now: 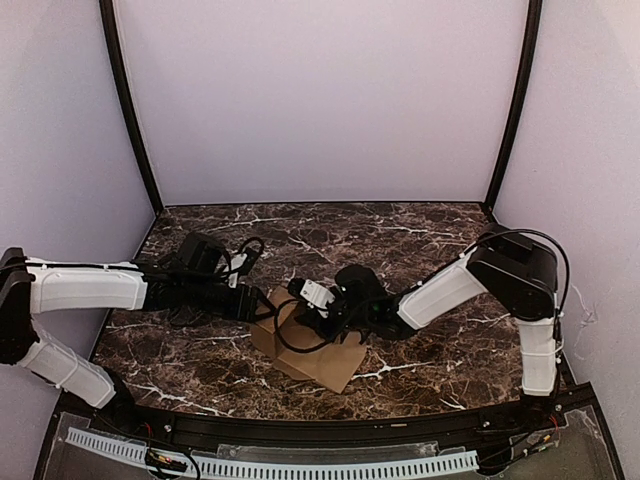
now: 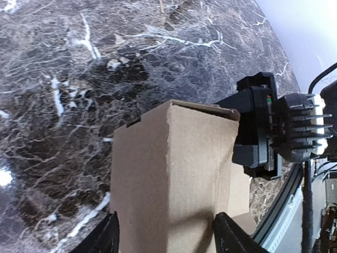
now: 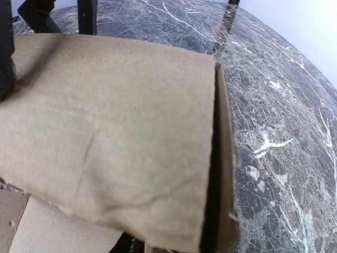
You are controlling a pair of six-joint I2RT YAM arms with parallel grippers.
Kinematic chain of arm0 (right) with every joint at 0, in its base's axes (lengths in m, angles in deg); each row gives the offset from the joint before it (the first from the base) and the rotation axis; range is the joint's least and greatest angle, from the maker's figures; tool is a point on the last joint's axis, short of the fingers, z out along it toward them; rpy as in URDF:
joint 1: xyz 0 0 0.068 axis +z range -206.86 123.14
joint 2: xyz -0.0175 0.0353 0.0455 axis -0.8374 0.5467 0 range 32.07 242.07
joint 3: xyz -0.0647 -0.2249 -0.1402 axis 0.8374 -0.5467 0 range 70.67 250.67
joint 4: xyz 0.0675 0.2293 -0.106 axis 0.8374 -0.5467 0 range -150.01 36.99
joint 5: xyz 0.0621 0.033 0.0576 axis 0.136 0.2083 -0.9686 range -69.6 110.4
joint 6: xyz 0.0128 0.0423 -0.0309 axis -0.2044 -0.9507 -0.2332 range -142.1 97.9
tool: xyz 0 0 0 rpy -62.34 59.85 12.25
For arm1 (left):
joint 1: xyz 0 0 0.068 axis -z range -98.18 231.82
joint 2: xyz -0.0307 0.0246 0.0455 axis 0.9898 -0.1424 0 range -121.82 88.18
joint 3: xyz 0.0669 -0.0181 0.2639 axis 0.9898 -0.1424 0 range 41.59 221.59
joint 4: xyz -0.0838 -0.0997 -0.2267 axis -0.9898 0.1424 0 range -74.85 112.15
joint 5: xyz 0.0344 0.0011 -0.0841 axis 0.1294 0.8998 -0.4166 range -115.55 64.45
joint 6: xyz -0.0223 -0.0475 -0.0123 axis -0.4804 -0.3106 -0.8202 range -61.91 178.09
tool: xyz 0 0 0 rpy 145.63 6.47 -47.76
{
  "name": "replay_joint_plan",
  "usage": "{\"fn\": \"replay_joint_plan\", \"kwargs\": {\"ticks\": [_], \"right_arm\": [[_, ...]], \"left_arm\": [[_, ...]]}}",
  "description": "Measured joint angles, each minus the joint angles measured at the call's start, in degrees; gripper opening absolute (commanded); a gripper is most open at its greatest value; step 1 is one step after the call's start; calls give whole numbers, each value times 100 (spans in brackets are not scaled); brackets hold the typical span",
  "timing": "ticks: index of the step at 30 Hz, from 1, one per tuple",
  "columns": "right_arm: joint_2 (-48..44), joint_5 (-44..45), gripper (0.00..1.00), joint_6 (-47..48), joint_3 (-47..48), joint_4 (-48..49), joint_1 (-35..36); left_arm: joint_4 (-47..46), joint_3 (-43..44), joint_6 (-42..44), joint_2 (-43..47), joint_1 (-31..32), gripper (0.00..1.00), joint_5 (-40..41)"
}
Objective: Fold the paper box
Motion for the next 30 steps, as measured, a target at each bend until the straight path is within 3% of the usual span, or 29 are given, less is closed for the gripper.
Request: {"fn": "replay_joint_plan", "kwargs": {"ticks": [7, 14, 23, 30], "right_arm": [[140, -85, 21, -129, 186, -44, 0], [422, -35, 3, -444, 636, -278, 0], [505, 199, 4, -925, 1021, -765, 0], [485, 175, 13, -1244, 1207, -1193, 0]], "left_arm": [[-796, -39, -289, -358, -7, 57, -450], [-1169, -142, -549, -494, -179, 58, -708], [-1766, -389, -1005, -533, -428, 59, -833], [-2247, -522, -1360, -621, -516, 59, -988]]}}
